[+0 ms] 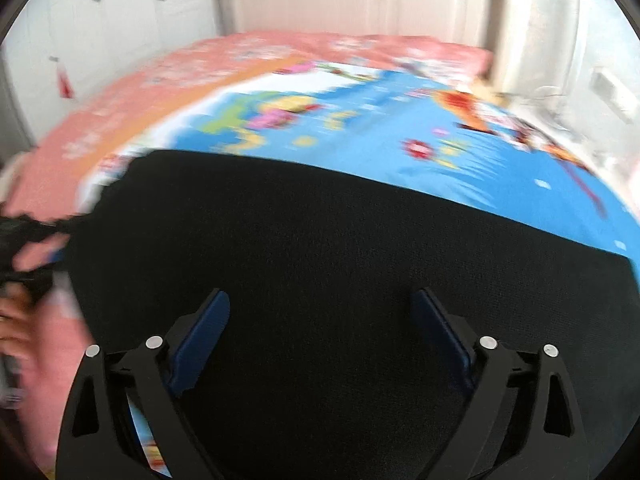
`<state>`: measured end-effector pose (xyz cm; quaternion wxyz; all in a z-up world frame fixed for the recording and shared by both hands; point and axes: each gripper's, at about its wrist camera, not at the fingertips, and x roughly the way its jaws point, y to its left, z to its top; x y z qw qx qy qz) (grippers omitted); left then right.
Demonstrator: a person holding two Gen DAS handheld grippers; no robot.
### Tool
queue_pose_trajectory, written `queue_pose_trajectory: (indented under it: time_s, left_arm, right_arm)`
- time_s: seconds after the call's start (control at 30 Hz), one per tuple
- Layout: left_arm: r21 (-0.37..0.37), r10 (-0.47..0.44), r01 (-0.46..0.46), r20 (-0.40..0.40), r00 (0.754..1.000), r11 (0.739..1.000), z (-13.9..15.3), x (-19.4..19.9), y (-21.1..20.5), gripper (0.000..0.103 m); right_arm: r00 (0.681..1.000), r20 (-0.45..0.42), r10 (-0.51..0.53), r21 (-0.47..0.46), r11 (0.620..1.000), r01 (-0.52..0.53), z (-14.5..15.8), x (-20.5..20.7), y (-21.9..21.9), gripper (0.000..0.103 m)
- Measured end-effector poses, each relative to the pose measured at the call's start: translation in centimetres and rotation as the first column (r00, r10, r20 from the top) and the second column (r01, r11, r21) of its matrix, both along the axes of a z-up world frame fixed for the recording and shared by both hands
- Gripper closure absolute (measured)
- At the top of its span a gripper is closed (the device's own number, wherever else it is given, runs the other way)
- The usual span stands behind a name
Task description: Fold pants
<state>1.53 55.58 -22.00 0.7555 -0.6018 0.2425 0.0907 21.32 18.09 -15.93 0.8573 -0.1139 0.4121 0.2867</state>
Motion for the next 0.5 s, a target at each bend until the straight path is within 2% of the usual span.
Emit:
queue_pose_trajectory:
  time_s: [0.1,0.23,0.3,0.37,0.43,0.5]
  left_arm:
    - [0.022,-0.023,0.022,0.011,1.0,0.999,0.3,0.6,-0.1,0.077]
    - [-0.011,-0.011,0.011,0.008,1.0,1.0,-0.2,0.9,0.0,0.074]
    - [-0.021,-0.009,0.01,0.017,1.0,1.0,-0.3,0.8,0.0,0.073]
    - [-0.044,-0.013,0.015,0.041,0.999,0.999,-0.6,0.8,0.1,0.073]
    - [-0.068,-0.013,0.017,0.059,0.998,0.998,-0.9,0.8,0.3,0.073]
    - [-0.075,-0.013,0.018,0.06,0.998,0.997,-1.1,0.7,0.4,0.073]
  right_arm:
    - [0.995,0.039,0.089,-0.037,0.996,-0.087,1.7,-0.2,4.0,0.013]
    - [0.991,0.005,0.136,-0.092,0.987,-0.135,2.0,2.1,9.1,0.015]
    - [0.988,-0.02,0.154,-0.122,0.98,-0.155,1.1,3.6,11.2,0.018]
    - [0.99,-0.018,0.139,-0.198,0.97,-0.14,-0.4,5.0,12.8,0.018]
    - [0.991,-0.005,0.131,-0.268,0.955,-0.128,-2.3,5.9,13.5,0.016]
    - [0.989,0.031,0.141,-0.28,0.952,-0.127,-2.9,5.7,13.2,0.011]
